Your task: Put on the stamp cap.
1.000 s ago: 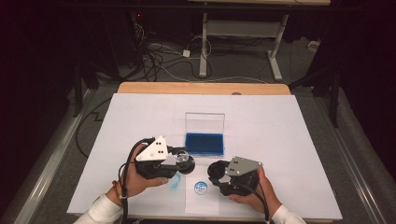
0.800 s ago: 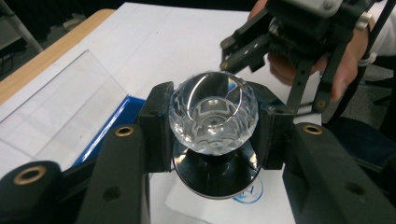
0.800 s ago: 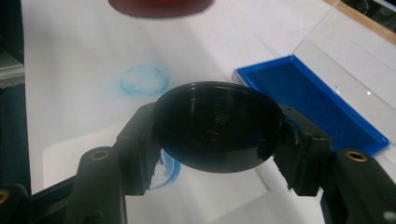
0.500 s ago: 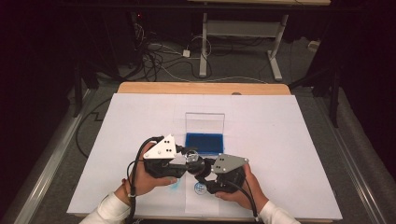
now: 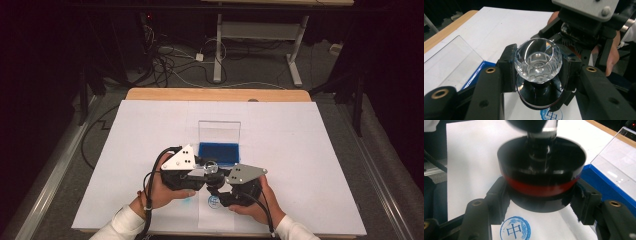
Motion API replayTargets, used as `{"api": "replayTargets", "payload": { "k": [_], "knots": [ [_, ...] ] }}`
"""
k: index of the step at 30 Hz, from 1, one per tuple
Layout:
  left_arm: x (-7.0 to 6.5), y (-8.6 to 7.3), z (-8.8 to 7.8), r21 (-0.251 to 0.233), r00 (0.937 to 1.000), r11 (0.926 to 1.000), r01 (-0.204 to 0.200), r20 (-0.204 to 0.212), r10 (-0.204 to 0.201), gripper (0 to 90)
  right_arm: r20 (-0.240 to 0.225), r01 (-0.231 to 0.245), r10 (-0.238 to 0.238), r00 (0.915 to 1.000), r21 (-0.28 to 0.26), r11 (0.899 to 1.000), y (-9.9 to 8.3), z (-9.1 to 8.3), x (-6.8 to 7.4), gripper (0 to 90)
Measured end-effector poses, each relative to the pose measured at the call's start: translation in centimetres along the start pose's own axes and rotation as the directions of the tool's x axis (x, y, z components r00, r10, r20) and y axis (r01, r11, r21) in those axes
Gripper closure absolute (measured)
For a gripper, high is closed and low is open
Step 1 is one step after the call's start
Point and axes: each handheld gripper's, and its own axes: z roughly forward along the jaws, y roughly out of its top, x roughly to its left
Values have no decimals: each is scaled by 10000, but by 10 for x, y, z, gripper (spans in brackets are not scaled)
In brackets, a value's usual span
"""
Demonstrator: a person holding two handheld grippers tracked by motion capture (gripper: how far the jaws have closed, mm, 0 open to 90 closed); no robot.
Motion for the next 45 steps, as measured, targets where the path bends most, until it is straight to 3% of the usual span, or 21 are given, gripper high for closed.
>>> {"api": "replayTargets", "payload": {
  "k": [9, 15, 23, 30, 43, 45],
  "knots": [
    [0, -3, 5, 229, 9999, 9997, -61, -151, 64, 546, -82, -97, 96, 9999, -47, 9999, -1, 0, 0, 387],
    [1, -5, 8, 86, 9999, 9999, 105, 20, -106, 546, -122, -159, 159, 9998, -32, 9999, -2, 0, 0, 386],
    [4, -9, 9, -173, 9989, 9990, 416, 236, -412, 546, -182, -281, 278, 9994, -150, 9995, -3, -1, 0, 388],
    [8, -16, 9, -606, 9938, 9933, 988, 561, -955, 545, -133, -341, 339, 9993, -186, 9992, -3, -3, 1, 388],
    [4, -19, 10, -789, 9945, 9921, 977, 448, -943, 546, 7, -192, 192, 9998, -118, 9997, -4, -4, 2, 388],
    [1, -18, 9, -823, 9961, 9931, 830, 351, -804, 545, 6, -158, 158, 9999, -143, 9998, -3, -5, 2, 389]
  ]
}}
